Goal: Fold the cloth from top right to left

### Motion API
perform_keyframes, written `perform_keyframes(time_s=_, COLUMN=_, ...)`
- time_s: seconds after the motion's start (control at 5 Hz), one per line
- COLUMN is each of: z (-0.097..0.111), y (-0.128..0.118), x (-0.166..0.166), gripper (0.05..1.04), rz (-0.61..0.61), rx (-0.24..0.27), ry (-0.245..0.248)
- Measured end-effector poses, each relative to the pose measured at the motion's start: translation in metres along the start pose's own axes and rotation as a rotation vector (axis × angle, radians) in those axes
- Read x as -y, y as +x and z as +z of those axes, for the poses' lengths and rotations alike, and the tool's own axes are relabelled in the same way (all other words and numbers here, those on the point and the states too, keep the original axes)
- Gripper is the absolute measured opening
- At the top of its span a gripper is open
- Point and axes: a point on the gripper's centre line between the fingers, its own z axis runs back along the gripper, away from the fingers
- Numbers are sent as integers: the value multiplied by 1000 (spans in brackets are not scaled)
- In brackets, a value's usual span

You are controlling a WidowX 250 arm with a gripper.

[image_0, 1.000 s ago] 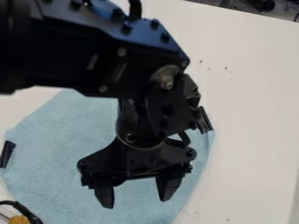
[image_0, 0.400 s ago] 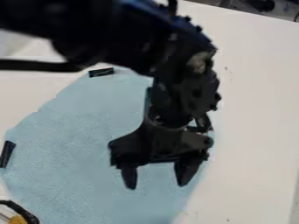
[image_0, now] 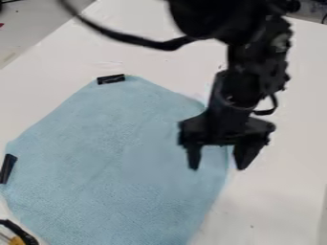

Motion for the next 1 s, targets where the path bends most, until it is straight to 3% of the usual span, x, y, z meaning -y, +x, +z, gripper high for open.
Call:
perform_keyframes(time_s=0.2, z=1, y=32, x=19, gripper=999, rz=14, rx=35, ry=-16)
perform_keyframes(time_s=0.6, z=-11, y=64, x=26, gripper=999, rz=33, rx=65, ry=-49)
perform_keyframes(time_s=1.0, z=-40, y=72, x=30, gripper=945, rz=61, rx=20, ry=-84)
